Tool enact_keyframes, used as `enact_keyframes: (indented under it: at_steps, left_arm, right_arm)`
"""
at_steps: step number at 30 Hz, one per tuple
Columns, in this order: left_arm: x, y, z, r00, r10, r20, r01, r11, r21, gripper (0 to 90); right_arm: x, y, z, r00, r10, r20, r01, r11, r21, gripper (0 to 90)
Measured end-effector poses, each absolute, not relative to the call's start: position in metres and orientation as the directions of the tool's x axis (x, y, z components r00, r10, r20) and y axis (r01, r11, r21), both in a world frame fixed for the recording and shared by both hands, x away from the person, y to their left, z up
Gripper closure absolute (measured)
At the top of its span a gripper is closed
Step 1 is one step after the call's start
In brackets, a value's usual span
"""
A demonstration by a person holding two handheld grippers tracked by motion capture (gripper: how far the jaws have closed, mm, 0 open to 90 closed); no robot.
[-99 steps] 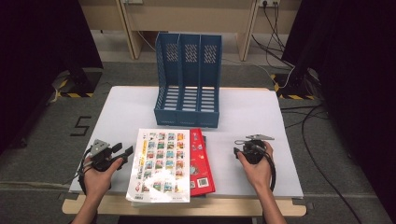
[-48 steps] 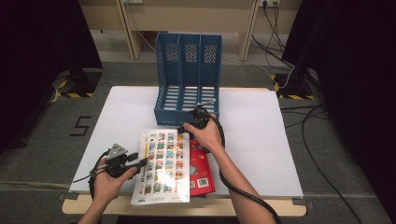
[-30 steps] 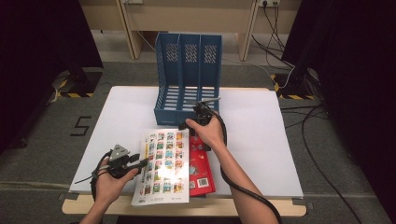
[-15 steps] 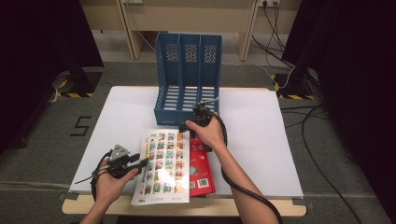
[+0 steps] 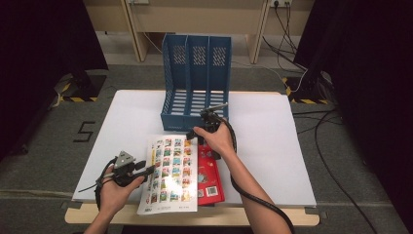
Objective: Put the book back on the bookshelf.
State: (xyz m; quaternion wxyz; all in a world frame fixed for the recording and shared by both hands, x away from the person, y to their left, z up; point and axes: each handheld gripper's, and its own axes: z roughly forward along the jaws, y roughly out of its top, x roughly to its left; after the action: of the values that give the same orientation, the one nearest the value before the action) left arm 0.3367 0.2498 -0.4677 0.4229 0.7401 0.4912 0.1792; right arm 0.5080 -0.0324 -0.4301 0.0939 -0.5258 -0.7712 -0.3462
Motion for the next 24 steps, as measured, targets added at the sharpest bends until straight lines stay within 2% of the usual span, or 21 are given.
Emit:
enact_keyframes:
  at_steps: [11, 24]
  left_arm:
    - [0.3362, 0.2497, -0.4685, 0.450, 0.880, -0.149, 0.575, -0.158, 0.802, 54.6]
    - [0.3362, 0.2498, -0.4684, 0.451, 0.880, -0.150, 0.576, -0.158, 0.802, 54.8]
  right_arm:
    - [0.5070, -0.0371, -0.4220, -0.415, 0.732, 0.541, 0.881, 0.174, 0.440, 51.8]
    - [0.5063, -0.0346, -0.4294, -0.388, 0.745, 0.543, 0.902, 0.187, 0.388, 49.7]
